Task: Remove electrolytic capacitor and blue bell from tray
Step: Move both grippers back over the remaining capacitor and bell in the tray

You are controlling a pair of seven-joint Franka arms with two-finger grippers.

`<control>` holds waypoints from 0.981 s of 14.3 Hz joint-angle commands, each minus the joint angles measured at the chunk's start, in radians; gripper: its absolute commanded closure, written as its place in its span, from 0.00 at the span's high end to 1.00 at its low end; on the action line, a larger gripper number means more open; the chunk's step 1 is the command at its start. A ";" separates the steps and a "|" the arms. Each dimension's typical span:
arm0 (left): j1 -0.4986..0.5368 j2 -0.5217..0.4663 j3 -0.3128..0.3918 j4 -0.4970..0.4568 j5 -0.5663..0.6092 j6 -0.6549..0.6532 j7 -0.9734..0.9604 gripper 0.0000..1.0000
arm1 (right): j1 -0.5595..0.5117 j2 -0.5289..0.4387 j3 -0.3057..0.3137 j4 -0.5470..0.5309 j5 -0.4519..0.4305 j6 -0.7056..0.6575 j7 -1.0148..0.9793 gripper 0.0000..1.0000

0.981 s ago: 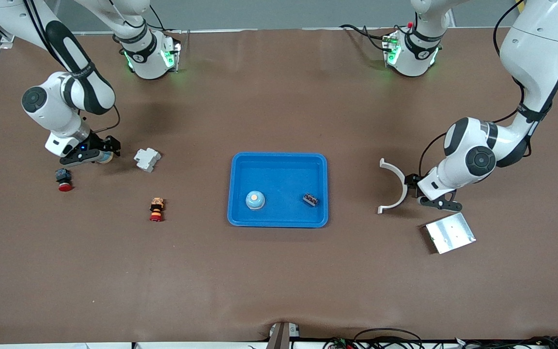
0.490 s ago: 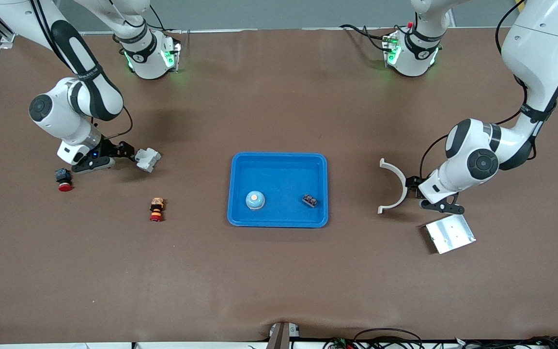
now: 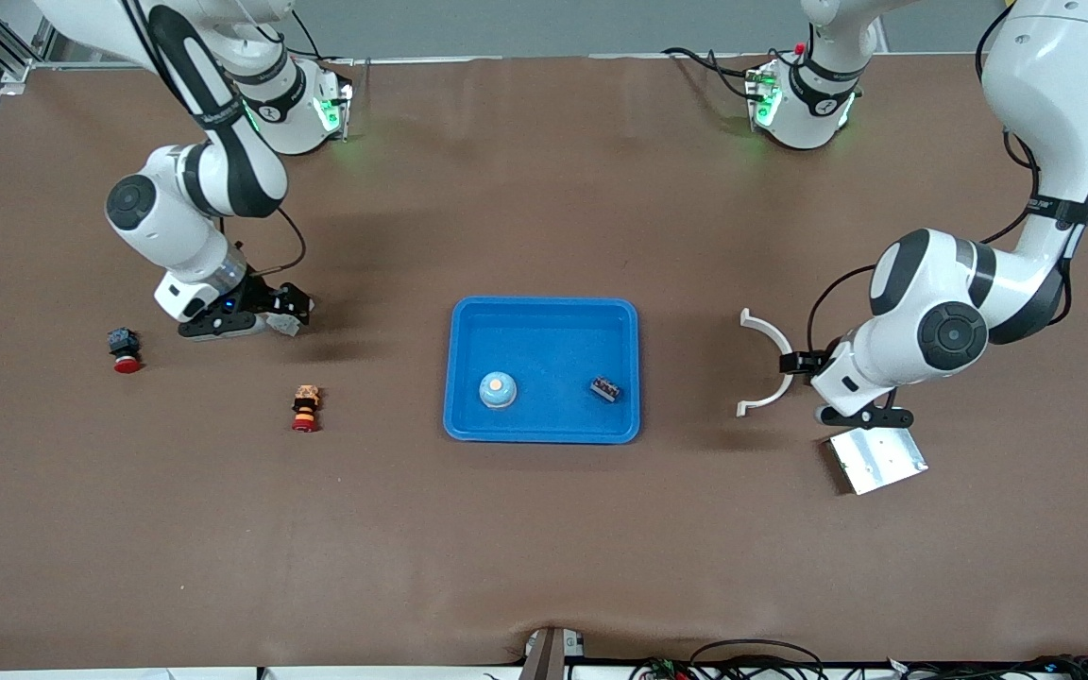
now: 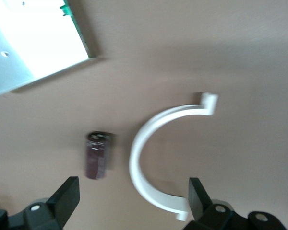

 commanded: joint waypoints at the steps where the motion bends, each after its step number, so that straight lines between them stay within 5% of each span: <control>1: -0.067 0.003 -0.001 0.066 -0.071 -0.037 -0.154 1.00 | 0.077 -0.002 -0.005 0.048 0.020 -0.021 0.126 1.00; 8: -0.210 0.050 0.002 0.201 -0.111 -0.037 -0.657 1.00 | 0.356 0.032 -0.010 0.193 -0.008 -0.139 0.616 1.00; 12: -0.277 0.087 0.006 0.255 -0.103 -0.035 -0.902 1.00 | 0.439 0.157 -0.007 0.444 -0.251 -0.333 0.965 1.00; 14: -0.303 0.115 0.007 0.291 -0.102 -0.035 -0.965 1.00 | 0.488 0.245 -0.007 0.589 -0.299 -0.404 1.097 1.00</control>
